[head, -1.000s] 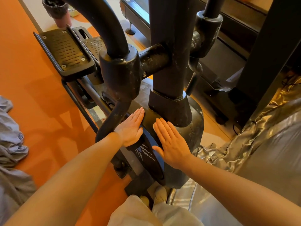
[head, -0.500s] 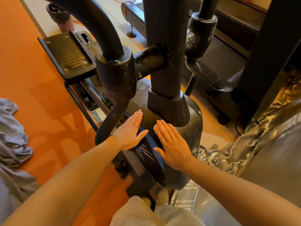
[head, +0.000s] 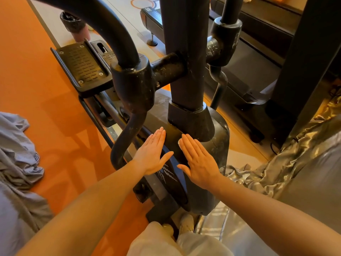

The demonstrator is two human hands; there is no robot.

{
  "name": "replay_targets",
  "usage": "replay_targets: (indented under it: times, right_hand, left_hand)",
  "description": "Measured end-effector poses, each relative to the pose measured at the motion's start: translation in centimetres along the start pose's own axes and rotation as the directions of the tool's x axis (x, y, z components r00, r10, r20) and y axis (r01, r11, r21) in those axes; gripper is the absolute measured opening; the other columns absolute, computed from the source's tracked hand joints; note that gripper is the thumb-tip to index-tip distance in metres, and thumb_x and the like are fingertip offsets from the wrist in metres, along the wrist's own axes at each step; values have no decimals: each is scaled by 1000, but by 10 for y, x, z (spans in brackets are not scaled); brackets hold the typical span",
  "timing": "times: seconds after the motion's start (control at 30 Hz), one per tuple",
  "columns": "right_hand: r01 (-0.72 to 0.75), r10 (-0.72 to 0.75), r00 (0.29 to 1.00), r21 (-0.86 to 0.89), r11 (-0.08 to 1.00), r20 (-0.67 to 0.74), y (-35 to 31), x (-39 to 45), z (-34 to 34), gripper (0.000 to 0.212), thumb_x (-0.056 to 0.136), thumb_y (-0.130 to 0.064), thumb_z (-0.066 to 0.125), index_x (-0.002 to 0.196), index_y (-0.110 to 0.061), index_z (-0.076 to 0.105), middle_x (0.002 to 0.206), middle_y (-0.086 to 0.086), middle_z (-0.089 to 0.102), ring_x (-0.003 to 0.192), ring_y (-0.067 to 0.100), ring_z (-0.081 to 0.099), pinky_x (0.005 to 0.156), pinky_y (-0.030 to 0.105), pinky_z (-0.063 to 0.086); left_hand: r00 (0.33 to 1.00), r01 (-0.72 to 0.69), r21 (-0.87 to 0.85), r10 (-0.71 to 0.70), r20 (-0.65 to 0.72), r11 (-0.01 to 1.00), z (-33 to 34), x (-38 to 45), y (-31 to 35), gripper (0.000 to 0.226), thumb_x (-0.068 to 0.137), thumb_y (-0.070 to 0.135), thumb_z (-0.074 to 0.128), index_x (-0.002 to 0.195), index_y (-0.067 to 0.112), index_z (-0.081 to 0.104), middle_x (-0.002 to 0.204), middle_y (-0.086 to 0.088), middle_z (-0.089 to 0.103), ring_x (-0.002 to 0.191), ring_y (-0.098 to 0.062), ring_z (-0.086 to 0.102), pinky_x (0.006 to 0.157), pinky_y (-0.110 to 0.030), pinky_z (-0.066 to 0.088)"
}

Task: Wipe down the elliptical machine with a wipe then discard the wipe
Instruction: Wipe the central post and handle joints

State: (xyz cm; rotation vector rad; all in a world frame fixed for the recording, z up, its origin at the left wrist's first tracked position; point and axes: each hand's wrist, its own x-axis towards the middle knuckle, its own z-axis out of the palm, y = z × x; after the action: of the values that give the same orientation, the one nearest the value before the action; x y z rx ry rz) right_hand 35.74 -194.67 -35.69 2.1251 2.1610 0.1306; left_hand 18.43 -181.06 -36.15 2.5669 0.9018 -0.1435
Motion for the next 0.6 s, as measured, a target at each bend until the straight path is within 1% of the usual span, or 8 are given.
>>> replay_targets:
  times: [0.1, 0.17, 0.23, 0.27, 0.3, 0.37, 0.47, 0.6]
  right_hand:
    - [-65, 68, 997, 86, 994, -31, 0, -21, 1, 76, 101, -58, 26, 156, -8, 12, 164, 11, 7, 151, 26, 5, 119, 41, 17]
    - [-182, 194, 980, 188, 965, -46, -4, -32, 6, 75, 101, -56, 26, 156, -8, 11, 164, 11, 5, 151, 25, 4, 120, 39, 14]
    - [-356, 378, 926, 315, 880, -10, -7, -39, 11, 79, 99, -60, 21, 156, -7, 5, 164, 11, -2, 151, 23, -2, 123, 39, 8]
    - [-426, 450, 893, 362, 829, 21, -6, -41, 13, 81, 98, -62, 17, 155, -7, 1, 163, 11, -7, 151, 22, -6, 123, 40, 7]
    - [-464, 487, 872, 391, 795, 45, -5, -41, 14, 82, 97, -64, 14, 154, -8, -3, 163, 10, -11, 150, 21, -11, 123, 41, 5]
    - [-479, 499, 864, 404, 779, 61, -4, -37, 14, 82, 96, -64, 9, 153, -9, -9, 162, 10, -17, 149, 20, -18, 123, 41, -1]
    - [-507, 538, 841, 423, 751, 53, -14, -31, 9, 80, 96, -62, 7, 153, -9, -10, 161, 10, -18, 148, 20, -20, 121, 42, -7]
    - [-545, 575, 816, 418, 727, 63, -29, -29, 8, 76, 96, -62, -3, 151, -10, -12, 161, 8, -19, 148, 20, -20, 116, 51, -18]
  left_hand:
    - [999, 39, -34, -39, -6, 999, 2, -1, 8, 83, 98, 63, 20, 156, 13, -11, 164, -4, -16, 150, -14, -14, 122, -29, -5]
    - [998, 68, -43, -69, -17, 997, 5, -1, 15, 82, 100, 61, 23, 156, 11, -10, 164, -6, -15, 151, -16, -13, 123, -31, -4]
    - [996, 87, -47, -89, -30, 995, 6, -2, 23, 82, 101, 58, 25, 156, 9, -9, 164, -8, -14, 151, -18, -12, 122, -31, -4]
    - [994, 97, -47, -99, -35, 994, 7, -3, 27, 82, 101, 58, 25, 156, 8, -8, 164, -9, -14, 151, -19, -11, 123, -32, -3]
    - [993, 110, -41, -111, -40, 993, 8, -3, 30, 82, 101, 58, 24, 156, 7, -8, 164, -10, -14, 151, -20, -11, 123, -33, -3]
    - [990, 129, -14, -130, -50, 992, 11, -2, 37, 82, 100, 58, 21, 155, 5, -9, 164, -12, -14, 151, -22, -11, 124, -35, -1]
    - [984, 160, -12, -161, -74, 987, 15, -1, 50, 80, 101, 55, 21, 155, 3, -10, 163, -14, -15, 151, -24, -12, 123, -35, -3]
    - [973, 197, -32, -200, -116, 980, 20, 2, 66, 78, 99, 53, 14, 154, 2, -9, 163, -16, -14, 151, -25, -12, 121, -34, -6]
